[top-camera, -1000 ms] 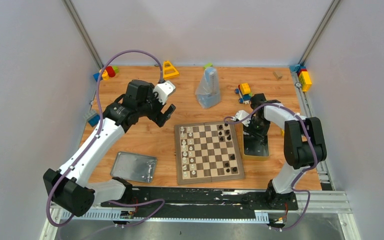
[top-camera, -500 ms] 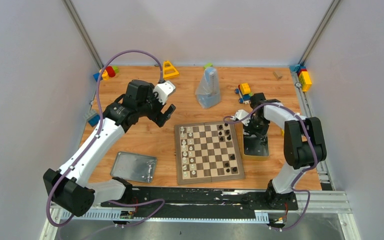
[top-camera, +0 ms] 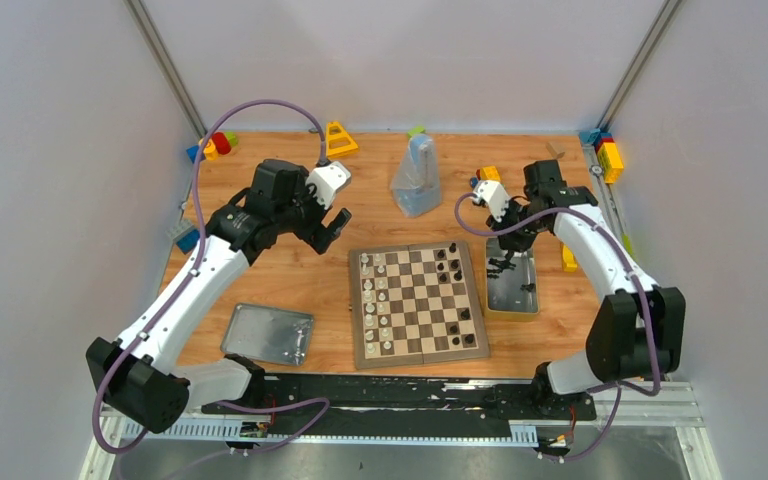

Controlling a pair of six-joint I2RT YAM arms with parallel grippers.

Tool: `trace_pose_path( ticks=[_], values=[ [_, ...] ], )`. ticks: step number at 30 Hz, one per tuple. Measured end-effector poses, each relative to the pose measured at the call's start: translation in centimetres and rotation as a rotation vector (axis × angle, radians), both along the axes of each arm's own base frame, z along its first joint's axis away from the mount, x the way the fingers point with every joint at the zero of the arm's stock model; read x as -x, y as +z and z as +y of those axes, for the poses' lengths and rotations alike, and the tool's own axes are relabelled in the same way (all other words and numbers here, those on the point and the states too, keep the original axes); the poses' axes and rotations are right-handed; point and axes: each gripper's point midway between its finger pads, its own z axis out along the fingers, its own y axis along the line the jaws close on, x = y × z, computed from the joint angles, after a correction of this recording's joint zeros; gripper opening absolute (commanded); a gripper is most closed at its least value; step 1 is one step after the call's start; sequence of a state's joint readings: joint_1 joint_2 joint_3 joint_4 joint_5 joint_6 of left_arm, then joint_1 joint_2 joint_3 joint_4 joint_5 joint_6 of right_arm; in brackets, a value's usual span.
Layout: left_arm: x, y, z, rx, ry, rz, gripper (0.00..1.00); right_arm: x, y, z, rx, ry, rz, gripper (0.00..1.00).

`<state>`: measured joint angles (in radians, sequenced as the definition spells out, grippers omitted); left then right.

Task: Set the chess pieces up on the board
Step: Place the chess piece on the chessboard.

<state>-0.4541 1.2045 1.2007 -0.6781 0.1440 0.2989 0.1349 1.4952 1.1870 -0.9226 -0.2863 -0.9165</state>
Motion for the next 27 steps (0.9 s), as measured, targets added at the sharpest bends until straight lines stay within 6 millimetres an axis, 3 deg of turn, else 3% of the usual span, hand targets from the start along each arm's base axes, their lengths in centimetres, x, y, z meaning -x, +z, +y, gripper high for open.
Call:
trace_pose_path(
  ticks=[6,9,19,27],
  values=[
    [-0.4,1.0,-0.1,0.013,0.002,-0.027,1.0,1.7,4.7,6.3,-0.353,0.072,-0.035,0.01],
    [-0.8,1.8,-0.3,0.027,0.003,-0.053,1.0,2.6,5.5,9.5,-0.51,0.132,-0.034,0.01],
    [-1.7,4.7,-1.2,0.09,-0.017,-0.135,1.0,6.9,1.6,18.5,-0.759,0.267,0.117,0.0],
    [-1.9,4.9,-1.3,0.098,-0.018,-0.142,1.0,9.8,-2.3,22.3,-0.775,0.326,0.197,0.01]
  ],
)
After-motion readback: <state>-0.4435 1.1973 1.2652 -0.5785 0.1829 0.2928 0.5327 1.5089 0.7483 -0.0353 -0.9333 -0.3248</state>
